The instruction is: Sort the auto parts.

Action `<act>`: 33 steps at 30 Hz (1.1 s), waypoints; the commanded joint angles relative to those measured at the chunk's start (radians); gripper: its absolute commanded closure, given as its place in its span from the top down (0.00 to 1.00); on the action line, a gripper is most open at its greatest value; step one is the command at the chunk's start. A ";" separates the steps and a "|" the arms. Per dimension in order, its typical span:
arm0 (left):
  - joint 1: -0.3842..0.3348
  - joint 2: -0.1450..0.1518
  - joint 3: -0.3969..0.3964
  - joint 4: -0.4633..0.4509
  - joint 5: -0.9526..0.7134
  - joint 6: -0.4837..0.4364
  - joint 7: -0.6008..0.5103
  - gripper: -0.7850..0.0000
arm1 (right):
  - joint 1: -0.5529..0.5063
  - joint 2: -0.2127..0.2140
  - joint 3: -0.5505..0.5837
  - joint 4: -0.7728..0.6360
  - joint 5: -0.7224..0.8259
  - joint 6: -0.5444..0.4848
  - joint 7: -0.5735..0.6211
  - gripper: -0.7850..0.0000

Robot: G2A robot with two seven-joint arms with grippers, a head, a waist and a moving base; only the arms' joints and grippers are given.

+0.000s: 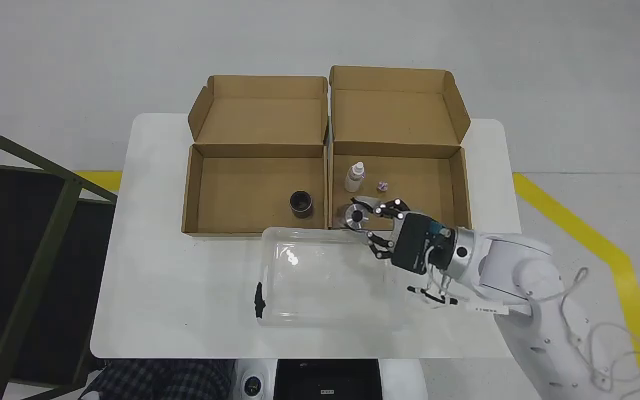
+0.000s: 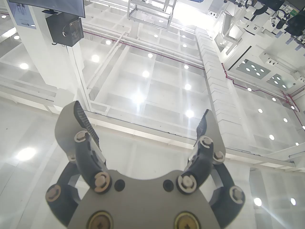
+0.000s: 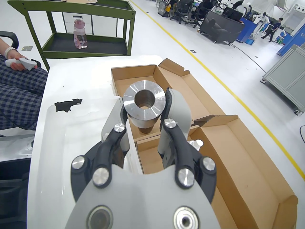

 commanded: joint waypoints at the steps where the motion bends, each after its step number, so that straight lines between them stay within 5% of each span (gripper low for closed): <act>1: 0.000 0.000 0.000 0.000 0.000 0.000 0.000 1.00 | 0.002 0.000 -0.005 0.005 0.000 0.004 0.000 0.00; 19: 0.000 0.000 0.000 0.000 0.000 0.000 0.000 1.00 | 0.192 -0.035 -0.210 0.106 -0.035 0.119 0.096 0.00; 33: 0.000 0.000 0.000 0.000 0.000 0.000 0.000 1.00 | 0.458 -0.126 -0.495 0.354 -0.055 0.265 0.170 0.00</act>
